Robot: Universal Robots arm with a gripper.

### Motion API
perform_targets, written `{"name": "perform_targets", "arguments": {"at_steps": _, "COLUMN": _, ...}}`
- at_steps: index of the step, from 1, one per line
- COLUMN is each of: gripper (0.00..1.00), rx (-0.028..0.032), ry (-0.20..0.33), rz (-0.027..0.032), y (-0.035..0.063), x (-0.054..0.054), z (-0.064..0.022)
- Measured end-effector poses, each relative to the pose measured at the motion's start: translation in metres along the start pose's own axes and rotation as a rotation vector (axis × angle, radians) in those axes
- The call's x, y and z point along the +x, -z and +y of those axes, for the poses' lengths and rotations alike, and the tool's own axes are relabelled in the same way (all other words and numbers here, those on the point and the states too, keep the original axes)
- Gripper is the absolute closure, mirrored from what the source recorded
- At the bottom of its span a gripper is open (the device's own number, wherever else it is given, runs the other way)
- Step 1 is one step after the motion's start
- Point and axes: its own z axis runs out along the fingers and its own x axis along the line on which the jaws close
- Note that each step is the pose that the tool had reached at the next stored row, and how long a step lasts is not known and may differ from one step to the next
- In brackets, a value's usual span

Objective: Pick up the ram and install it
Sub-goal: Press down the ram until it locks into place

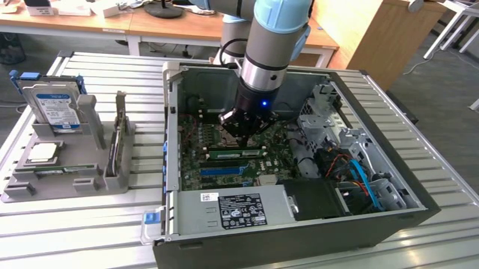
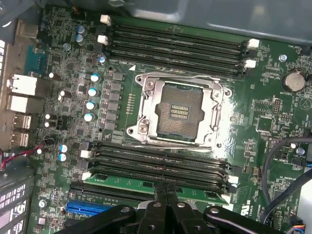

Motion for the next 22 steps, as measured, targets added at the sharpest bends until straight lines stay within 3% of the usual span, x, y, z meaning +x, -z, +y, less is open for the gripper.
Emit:
{"name": "perform_targets", "arguments": {"at_steps": 5, "gripper": 0.89, "rx": -0.0002, "ry": -0.002, "rz": -0.0001, "y": 0.0002, "x": 0.0000, "z": 0.0000}}
{"name": "perform_targets", "arguments": {"at_steps": 8, "gripper": 0.89, "rx": -0.0008, "ry": -0.054, "rz": -0.0005, "y": 0.0032, "x": 0.0000, "z": 0.0000}}
{"name": "perform_targets", "arguments": {"at_steps": 22, "gripper": 0.89, "rx": -0.0008, "ry": -0.056, "rz": -0.0006, "y": 0.0044, "x": 0.0001, "z": 0.0000}}
